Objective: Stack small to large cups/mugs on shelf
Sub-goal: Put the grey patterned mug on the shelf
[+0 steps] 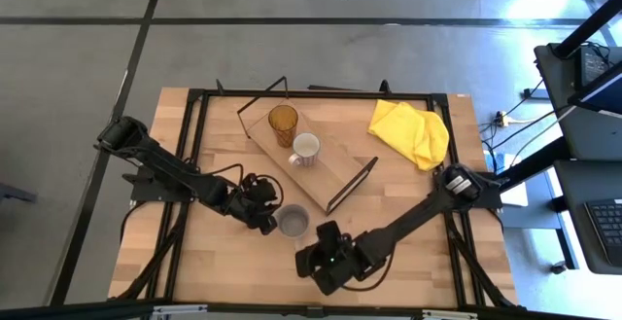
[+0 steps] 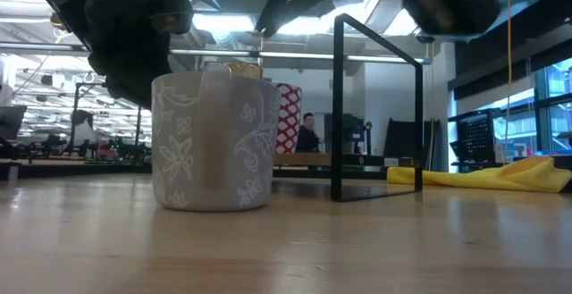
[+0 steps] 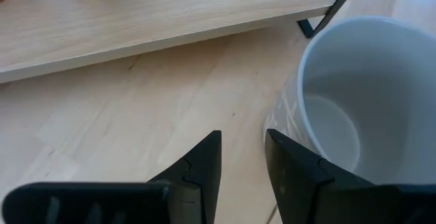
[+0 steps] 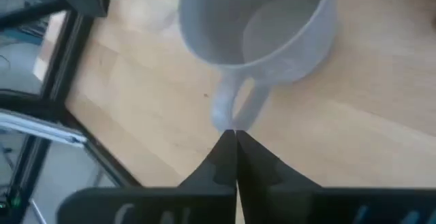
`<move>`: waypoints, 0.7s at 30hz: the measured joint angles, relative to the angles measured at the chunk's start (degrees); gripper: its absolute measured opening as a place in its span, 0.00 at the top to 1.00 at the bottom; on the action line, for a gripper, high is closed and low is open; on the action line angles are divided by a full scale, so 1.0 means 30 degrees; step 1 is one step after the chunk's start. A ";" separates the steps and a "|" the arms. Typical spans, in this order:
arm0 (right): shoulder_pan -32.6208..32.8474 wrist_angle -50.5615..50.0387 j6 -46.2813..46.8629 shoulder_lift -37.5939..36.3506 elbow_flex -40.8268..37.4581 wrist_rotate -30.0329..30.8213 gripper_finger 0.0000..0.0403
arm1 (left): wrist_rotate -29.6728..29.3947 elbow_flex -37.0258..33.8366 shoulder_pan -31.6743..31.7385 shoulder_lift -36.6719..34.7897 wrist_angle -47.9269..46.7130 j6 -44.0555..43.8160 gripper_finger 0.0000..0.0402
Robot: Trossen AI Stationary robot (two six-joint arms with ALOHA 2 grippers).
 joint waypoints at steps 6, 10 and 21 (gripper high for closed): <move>-0.0666 0.0424 0.0500 0.0418 -0.0882 -0.0426 1.00 | 0.0125 0.0000 -0.0001 0.0000 -0.0135 -0.0013 0.73; -0.0721 0.1144 0.0406 0.1076 -0.0901 -0.1786 1.00 | 0.0239 0.0000 -0.0007 0.0000 -0.0178 -0.0007 0.73; -0.1663 0.5229 -0.1388 0.1574 -0.0896 -0.1836 1.00 | 0.0264 0.0000 0.0036 0.0000 0.0287 -0.0005 0.73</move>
